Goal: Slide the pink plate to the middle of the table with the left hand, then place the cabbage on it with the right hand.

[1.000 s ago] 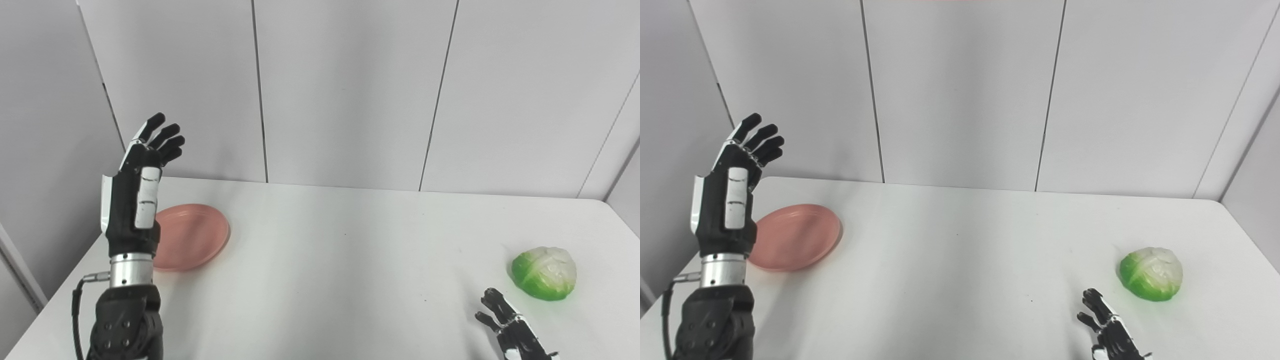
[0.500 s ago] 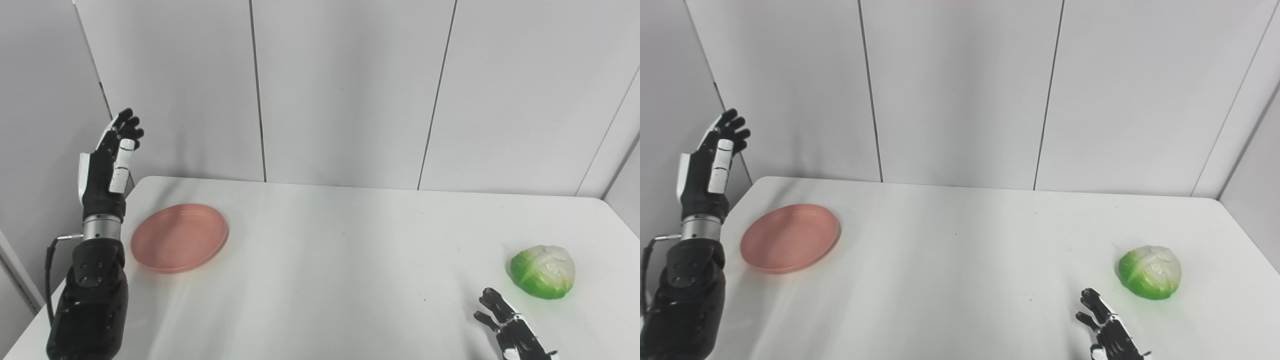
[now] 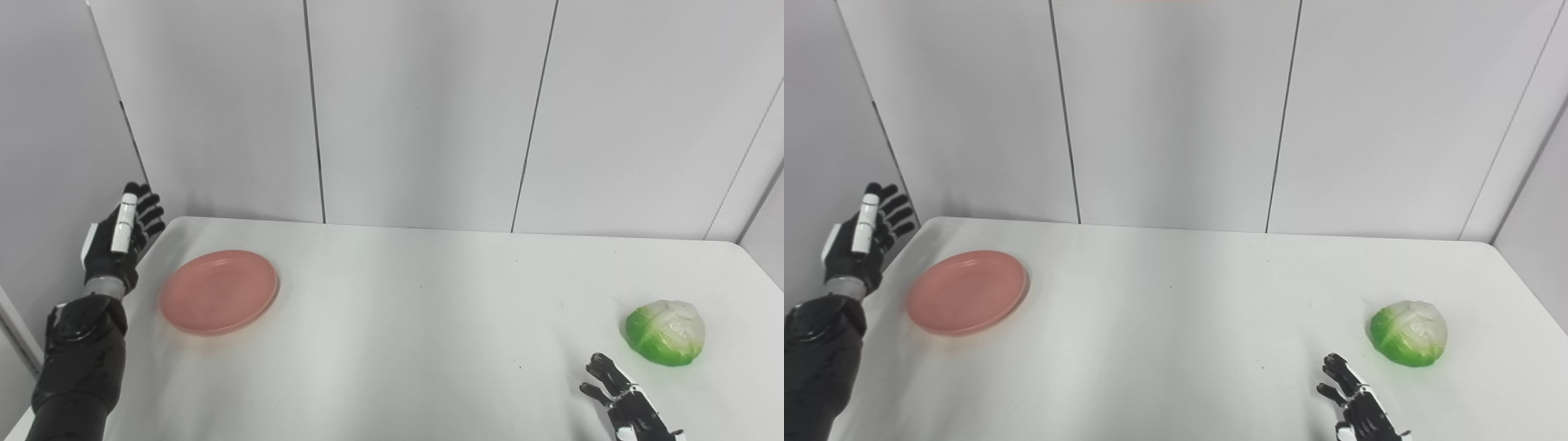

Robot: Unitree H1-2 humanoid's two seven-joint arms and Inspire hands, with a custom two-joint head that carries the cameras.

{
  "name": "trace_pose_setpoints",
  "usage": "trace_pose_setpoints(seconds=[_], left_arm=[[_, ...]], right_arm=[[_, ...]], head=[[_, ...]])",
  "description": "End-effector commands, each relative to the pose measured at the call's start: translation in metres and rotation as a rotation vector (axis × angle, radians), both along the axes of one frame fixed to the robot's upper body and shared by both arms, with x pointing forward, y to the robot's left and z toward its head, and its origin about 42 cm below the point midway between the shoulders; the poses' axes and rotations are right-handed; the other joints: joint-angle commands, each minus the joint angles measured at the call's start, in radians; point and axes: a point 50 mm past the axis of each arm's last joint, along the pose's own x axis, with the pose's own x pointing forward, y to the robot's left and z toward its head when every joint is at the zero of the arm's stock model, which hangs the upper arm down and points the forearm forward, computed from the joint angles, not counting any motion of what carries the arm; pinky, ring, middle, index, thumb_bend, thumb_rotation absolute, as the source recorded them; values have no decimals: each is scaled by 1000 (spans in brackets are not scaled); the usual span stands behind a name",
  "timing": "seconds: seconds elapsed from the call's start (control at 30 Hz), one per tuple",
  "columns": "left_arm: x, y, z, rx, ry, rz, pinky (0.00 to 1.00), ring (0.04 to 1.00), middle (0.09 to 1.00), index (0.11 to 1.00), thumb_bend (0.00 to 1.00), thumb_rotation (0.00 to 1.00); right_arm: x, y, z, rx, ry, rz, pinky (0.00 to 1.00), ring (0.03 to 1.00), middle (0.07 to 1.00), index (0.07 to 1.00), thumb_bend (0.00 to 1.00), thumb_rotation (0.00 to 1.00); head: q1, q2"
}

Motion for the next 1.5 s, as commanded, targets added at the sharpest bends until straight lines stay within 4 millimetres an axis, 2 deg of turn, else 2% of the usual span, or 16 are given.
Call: trace_pose_setpoints(seconds=[0.0, 0.23, 0.37, 0.43, 0.6, 0.67, 0.83, 0.97, 1.13, 1.2, 1.27, 1.43, 1.47], left_arm=[[15, 12, 44, 31, -97, -3, 841, 871, 874, 836, 829, 846], [19, 6, 18, -92, -51, -9, 880, 881, 883, 812, 883, 855], [12, 3, 0, -155, -29, 8, 894, 869, 874, 824, 842, 848], [9, 0, -9, -171, -14, 13, 920, 891, 903, 885, 809, 867], [6, -8, -23, -187, 6, 2, 911, 894, 899, 891, 807, 861], [6, -11, -26, -188, 6, -4, 888, 895, 895, 883, 816, 857], [8, -29, -31, -197, -1, -69, 922, 895, 899, 877, 824, 869], [9, -47, -33, -205, -21, -145, 876, 877, 902, 891, 870, 861], [5, -69, -33, -218, -36, -222, 856, 872, 887, 863, 866, 868], [4, -73, -35, -215, -35, -239, 878, 880, 892, 869, 864, 872], [2, -79, -38, -213, -34, -250, 851, 881, 885, 853, 868, 873], [-4, -97, -41, -242, -54, -287, 874, 885, 880, 861, 880, 850], [-5, -101, -42, -234, -56, -291, 855, 878, 877, 864, 879, 854]], right_arm=[[-8, 8, -12, 8, 55, 13, 764, 846, 864, 767, 660, 870], [-10, 8, -9, 7, 47, 18, 762, 839, 862, 766, 658, 874], [-12, 7, -8, 6, 43, 20, 758, 837, 860, 761, 661, 861], [-13, 7, -7, 5, 42, 20, 759, 843, 864, 764, 661, 857], [-16, 6, -6, -4, 40, 20, 763, 848, 867, 766, 674, 868], [-16, 6, -6, -6, 38, 20, 758, 844, 863, 763, 673, 865], [-16, 7, -5, -12, 38, 15, 752, 839, 858, 759, 683, 862], [-15, 7, -5, -14, 39, 17, 749, 838, 861, 756, 674, 861], [-15, 9, -5, -21, 35, 18, 747, 838, 859, 754, 674, 869], [-15, 9, -5, -19, 36, 19, 747, 838, 856, 753, 662, 867], [-15, 10, -5, -19, 36, 20, 744, 834, 855, 756, 657, 861], [-17, 10, -4, -30, 35, 20, 739, 836, 858, 758, 655, 862], [-17, 10, -4, -31, 35, 19, 739, 838, 859, 757, 657, 864]], head=[[-1, 4], [-9, 13], [-10, 20], [-10, 24], [-12, 32], [-12, 33], [-15, 35], [-14, 35], [-20, 37], [-23, 39], [-26, 41], [-31, 45], [-31, 45]])
